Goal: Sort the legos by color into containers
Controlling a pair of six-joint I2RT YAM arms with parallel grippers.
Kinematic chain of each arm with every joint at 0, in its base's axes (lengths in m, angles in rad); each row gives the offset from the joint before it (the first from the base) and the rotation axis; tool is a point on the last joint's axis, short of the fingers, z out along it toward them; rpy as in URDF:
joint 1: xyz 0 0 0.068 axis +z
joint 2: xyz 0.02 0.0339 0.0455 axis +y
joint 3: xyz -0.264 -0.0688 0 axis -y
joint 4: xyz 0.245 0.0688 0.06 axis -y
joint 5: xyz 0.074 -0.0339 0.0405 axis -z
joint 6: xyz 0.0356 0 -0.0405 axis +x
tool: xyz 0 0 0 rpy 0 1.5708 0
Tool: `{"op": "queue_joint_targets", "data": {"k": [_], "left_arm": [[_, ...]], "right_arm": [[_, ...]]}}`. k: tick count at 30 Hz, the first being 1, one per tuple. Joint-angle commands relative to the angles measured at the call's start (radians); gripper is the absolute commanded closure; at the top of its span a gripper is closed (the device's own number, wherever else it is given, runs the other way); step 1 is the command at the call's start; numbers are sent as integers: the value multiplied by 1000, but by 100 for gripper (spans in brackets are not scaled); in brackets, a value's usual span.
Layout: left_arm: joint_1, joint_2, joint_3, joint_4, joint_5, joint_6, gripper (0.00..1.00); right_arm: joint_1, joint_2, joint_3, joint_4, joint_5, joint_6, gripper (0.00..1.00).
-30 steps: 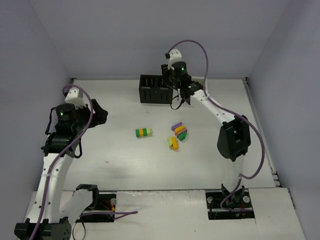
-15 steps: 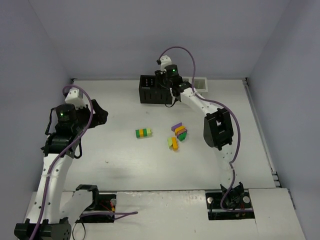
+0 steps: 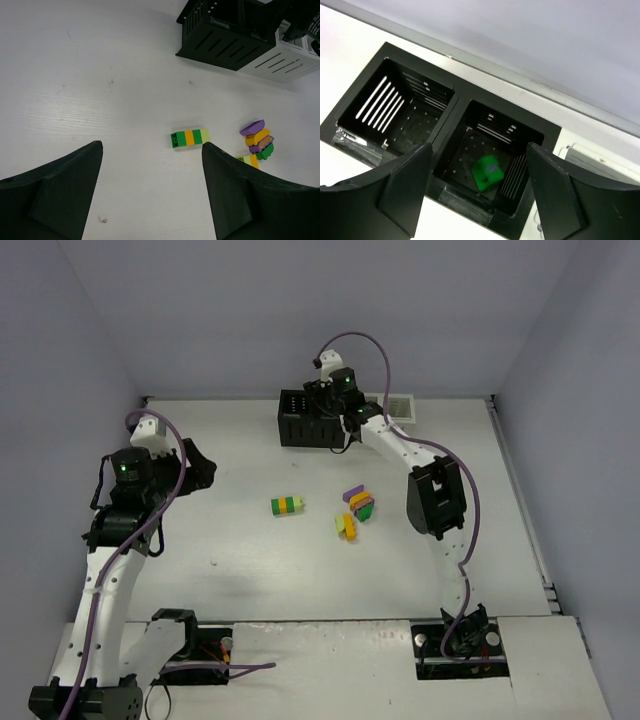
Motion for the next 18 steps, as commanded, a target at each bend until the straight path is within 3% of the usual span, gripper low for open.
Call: {"op": "queue_joint_targets", "data": {"k": [1,4,8,18], "left_arm": [[8,-3,42,47,11,-13,26],[9,-4,42,47,9,-13,26],[8,-6,42,47,12,-13,26],[9,-12,44,47,8,-12,26]], "right_arm": [[3,-142,-48,62,0,14,29],[3,-248,-163,67,20,54,33],[4,-406,-446,76,34,141,43],[41,-783,-988,50,12,313,46]]}}
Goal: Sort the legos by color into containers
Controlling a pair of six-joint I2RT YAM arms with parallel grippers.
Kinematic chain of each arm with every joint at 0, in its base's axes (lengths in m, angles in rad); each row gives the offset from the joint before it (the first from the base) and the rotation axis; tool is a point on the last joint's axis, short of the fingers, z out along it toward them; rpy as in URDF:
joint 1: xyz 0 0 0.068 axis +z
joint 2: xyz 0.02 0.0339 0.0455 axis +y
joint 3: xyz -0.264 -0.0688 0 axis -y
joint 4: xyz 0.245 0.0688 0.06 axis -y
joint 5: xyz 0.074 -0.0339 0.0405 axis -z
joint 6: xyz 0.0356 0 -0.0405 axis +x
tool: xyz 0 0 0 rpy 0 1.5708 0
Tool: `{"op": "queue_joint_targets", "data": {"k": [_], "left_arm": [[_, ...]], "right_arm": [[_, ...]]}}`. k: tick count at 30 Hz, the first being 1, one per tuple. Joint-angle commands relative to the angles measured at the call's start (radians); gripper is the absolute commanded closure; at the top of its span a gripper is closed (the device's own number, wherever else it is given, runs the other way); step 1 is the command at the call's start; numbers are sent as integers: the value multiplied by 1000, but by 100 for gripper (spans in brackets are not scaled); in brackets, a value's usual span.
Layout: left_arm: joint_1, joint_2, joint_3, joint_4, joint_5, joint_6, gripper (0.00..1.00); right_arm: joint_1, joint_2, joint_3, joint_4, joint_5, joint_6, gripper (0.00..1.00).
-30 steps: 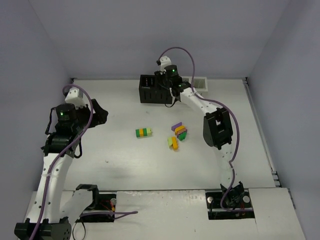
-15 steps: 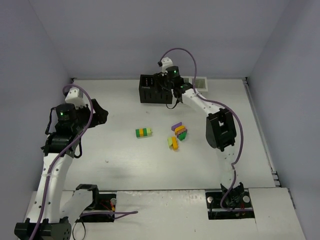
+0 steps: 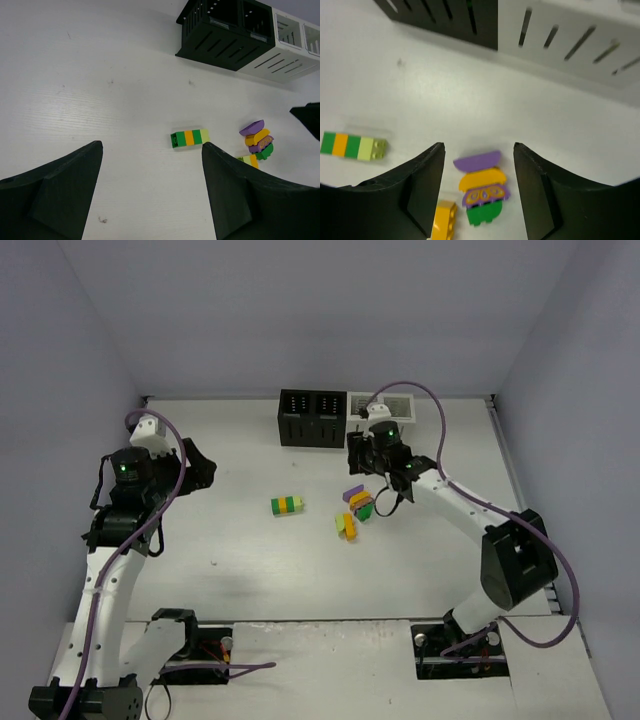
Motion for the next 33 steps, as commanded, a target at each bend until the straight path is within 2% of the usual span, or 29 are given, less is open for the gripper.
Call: {"op": "queue_joint_targets", "data": {"k": [1,7,13,19,33], "left_arm": [[9,-12,42,47,11,-12,26],[8,-12,41,46,6,-12,26],[8,-5,40,46,4,-12,26],[9,-1,41,44,7,-12,26],[8,19,41,43,15,-15,26]], "right_arm": [[31,-81,-117,28,-2,80,47],[109,-126,-265,13,-11,130,50],[176,-182,-329,14,-11,172,50],[187,-190,-372,14,-14,201,48],[197,-100,-405,56,-29,215,50]]}}
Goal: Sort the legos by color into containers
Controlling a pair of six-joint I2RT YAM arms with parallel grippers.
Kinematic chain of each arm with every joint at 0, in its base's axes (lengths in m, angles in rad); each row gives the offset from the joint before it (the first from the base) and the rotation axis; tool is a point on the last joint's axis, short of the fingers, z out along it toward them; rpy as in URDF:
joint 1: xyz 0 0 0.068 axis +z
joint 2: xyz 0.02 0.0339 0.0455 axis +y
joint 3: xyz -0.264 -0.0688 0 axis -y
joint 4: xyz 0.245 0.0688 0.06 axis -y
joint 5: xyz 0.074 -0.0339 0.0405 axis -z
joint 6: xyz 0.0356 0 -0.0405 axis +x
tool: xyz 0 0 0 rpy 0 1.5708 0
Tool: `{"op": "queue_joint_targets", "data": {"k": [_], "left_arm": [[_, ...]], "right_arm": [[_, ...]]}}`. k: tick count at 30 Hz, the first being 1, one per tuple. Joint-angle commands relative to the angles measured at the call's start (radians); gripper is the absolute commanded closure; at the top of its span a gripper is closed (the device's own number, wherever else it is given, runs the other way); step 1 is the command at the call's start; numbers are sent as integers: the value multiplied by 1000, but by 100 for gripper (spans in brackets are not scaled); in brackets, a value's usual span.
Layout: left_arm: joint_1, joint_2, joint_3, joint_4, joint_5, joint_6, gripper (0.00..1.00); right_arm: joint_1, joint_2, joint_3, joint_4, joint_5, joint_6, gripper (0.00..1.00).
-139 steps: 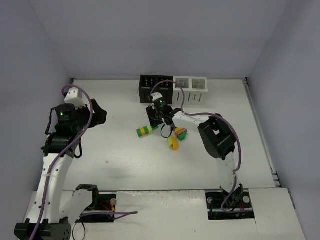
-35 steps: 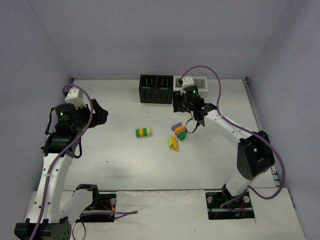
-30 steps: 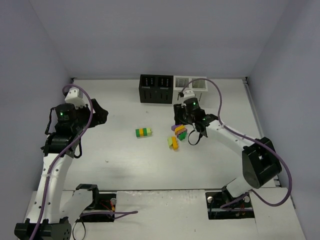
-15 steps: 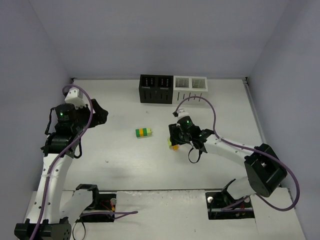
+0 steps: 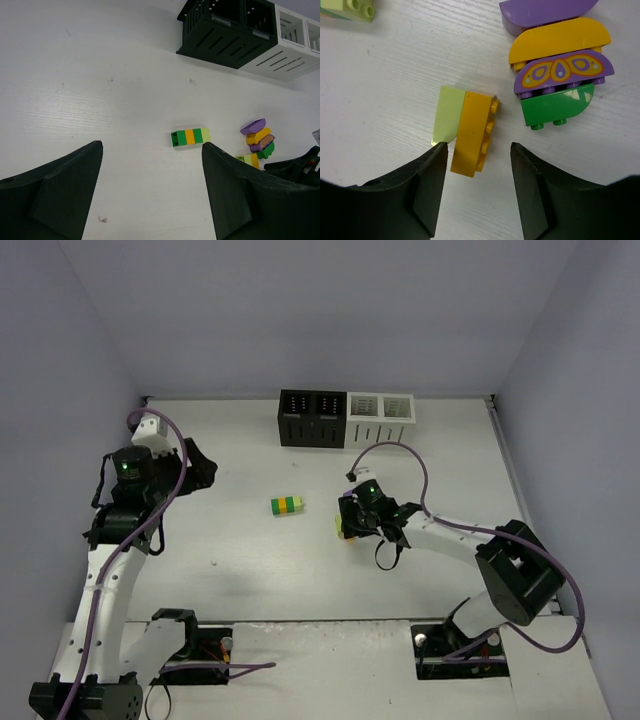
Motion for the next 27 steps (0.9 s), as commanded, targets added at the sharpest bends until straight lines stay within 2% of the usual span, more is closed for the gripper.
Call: {"op": "queue_joint_targets", "data": {"k": [1,10,16,21,22,27], "left_arm": [[8,9,42,43,12,-16,26],[6,38,44,46,91,-44,26],[-41,41,22,69,180,-111,26],[-210,44,-1,105,137,-195,26],[-269,44,-13,133,123,-226,26],[-432,92,-44,227,40,-321,26]], "right_arm": [[6,19,1,53,0,8,51],[8,29,-16,73,-19,-6,62],[8,33,-16,87,-17,-24,78],[9,11,-18,105,-22,-39,99],[12,-1,-22,117,-25,-38,100],[31,-145,-62,185,-38,-48,100]]}}
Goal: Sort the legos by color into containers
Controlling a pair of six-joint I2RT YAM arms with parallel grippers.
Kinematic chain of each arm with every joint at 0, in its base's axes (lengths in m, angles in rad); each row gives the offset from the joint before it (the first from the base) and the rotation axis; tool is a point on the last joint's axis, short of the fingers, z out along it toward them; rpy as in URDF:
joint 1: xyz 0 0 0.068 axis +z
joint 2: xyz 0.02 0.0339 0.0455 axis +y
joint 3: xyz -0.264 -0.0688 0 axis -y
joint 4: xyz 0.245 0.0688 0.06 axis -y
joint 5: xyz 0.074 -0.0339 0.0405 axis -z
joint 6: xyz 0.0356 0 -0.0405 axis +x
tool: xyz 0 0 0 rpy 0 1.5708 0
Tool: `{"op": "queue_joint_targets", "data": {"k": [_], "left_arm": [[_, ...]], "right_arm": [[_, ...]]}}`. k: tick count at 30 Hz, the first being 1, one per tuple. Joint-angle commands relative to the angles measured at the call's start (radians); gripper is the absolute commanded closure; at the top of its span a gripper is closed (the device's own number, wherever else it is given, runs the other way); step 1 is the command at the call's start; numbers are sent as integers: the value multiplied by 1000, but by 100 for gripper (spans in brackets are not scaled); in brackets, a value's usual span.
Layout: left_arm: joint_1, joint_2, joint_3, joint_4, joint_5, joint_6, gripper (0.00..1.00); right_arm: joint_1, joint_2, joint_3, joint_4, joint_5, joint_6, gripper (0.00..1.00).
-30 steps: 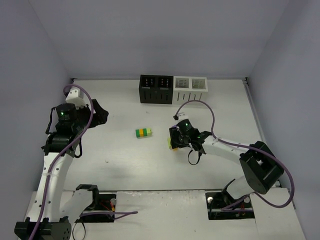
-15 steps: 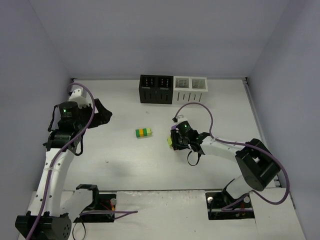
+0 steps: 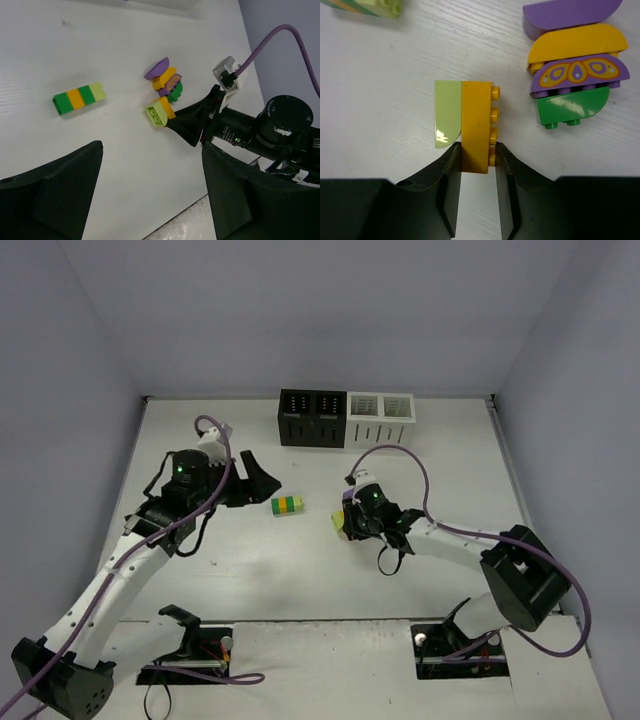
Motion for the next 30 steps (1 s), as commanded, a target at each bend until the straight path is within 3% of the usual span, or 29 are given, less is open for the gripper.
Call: {"op": "queue_joint_targets", "data": {"k": [1,12,30], "left_arm": [[-90,42,3,161,-64,-113,26],[-259,231,26,426,-11,-228,28],[-339,355,62,457,-55,-192,44]], "right_arm": [[23,-156,-17,128,-9,-21,100],[38,-432,-117,250,-54,-53,100],[38,-506,-137,285,-103,-42,100]]}}
